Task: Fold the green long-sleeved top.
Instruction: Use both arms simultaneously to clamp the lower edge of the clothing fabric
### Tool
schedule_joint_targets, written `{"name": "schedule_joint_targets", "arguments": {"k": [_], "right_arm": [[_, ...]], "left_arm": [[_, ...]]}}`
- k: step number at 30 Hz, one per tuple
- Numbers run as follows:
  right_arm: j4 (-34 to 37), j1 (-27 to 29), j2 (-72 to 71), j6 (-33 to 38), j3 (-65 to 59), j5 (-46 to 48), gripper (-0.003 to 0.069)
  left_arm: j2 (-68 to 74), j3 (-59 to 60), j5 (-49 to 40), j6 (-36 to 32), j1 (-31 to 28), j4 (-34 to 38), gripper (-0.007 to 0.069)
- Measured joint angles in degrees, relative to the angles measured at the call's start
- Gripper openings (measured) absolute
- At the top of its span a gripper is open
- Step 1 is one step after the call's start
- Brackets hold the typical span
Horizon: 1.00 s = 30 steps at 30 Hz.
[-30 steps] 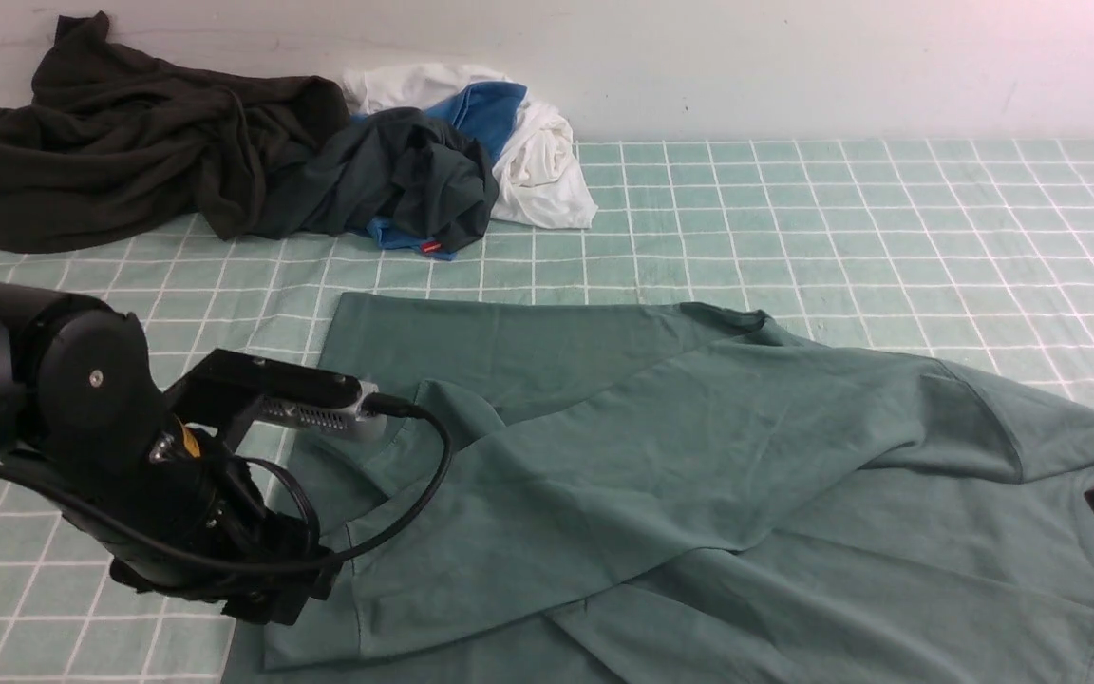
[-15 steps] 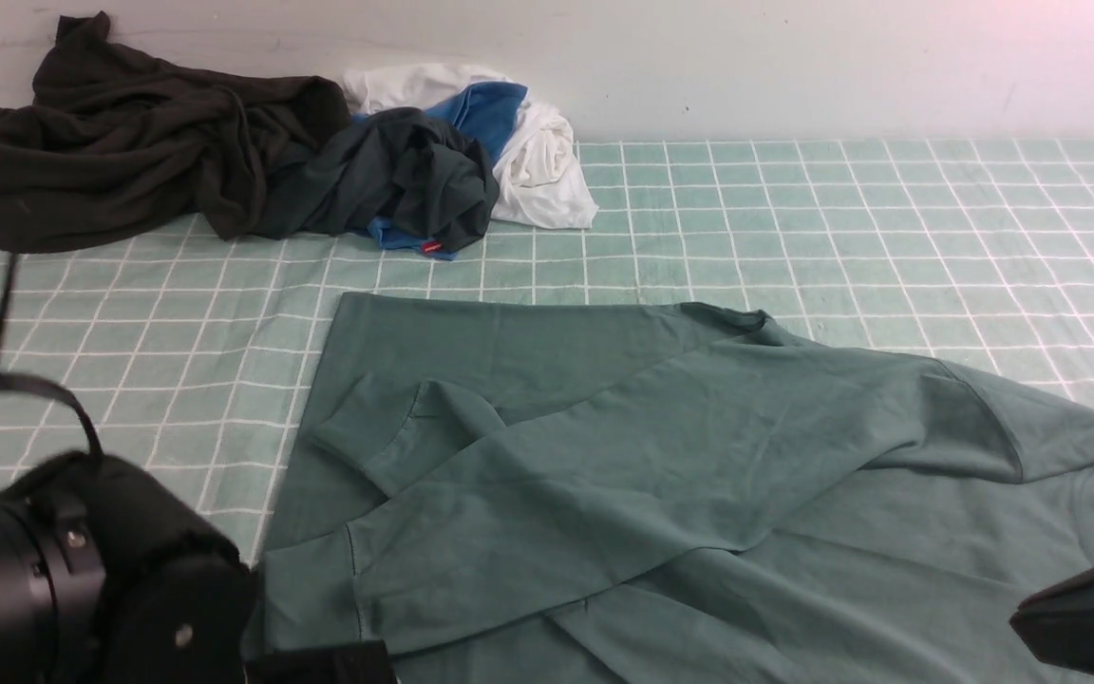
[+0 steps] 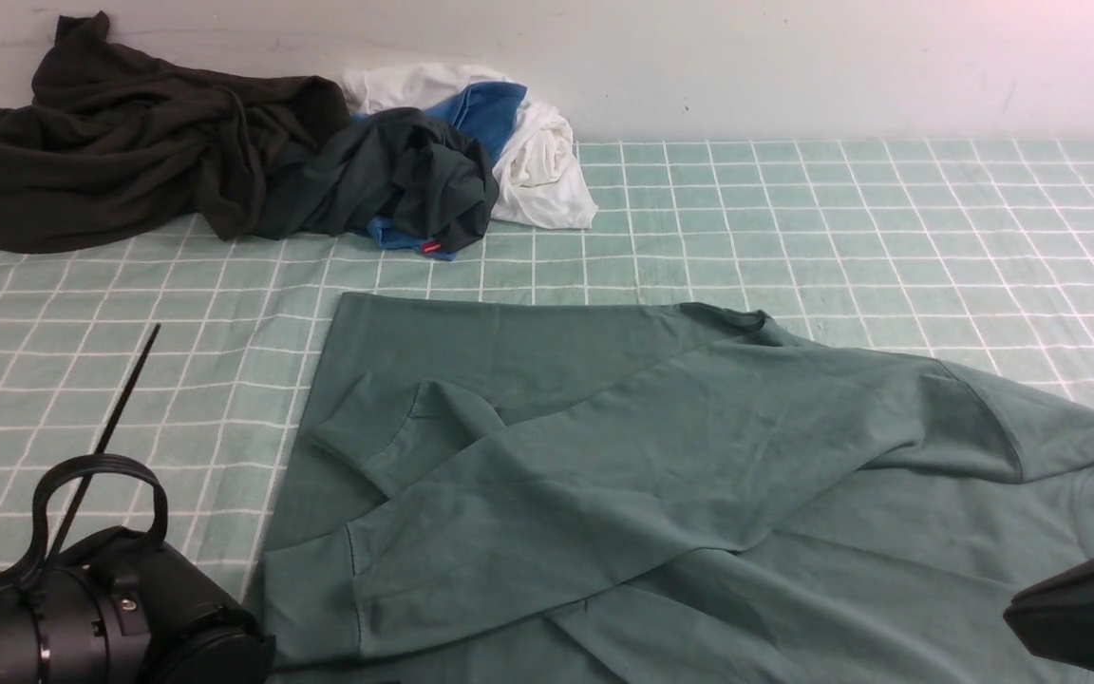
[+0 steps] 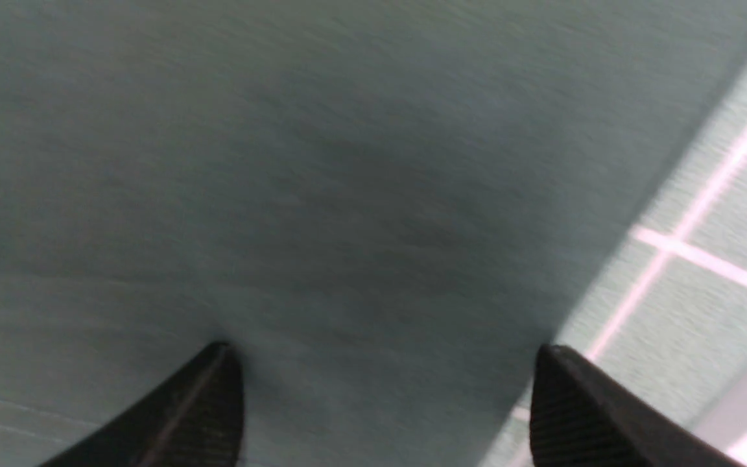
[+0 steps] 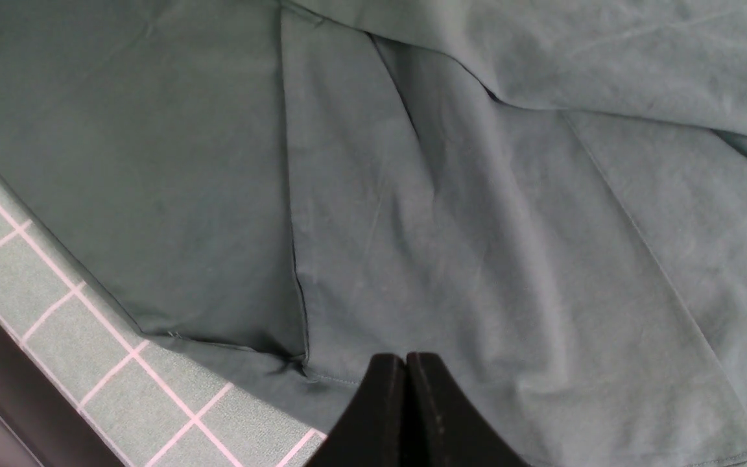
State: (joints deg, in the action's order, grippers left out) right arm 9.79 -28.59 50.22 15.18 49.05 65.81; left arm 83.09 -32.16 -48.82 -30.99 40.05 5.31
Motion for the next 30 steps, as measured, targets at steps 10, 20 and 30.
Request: {"name": "schedule_joint_targets", "arguments": {"k": [10,20,30], "right_arm": [[0.0,-0.1,0.0,0.0,0.0,0.0,-0.0014],[0.1,-0.1,0.0,0.0,0.0,0.0,-0.0014],[-0.2,-0.1,0.0,0.1,0.0,-0.2,-0.0014]], "left_arm": [[0.4,0.0,0.2,-3.7,0.0,-1.5,0.0524],[1.3,-0.5,0.9,-2.9,0.0,-2.9,0.0293],[2.1,-4.7,-5.1,-1.5,0.0,-0.8,0.0005]]}}
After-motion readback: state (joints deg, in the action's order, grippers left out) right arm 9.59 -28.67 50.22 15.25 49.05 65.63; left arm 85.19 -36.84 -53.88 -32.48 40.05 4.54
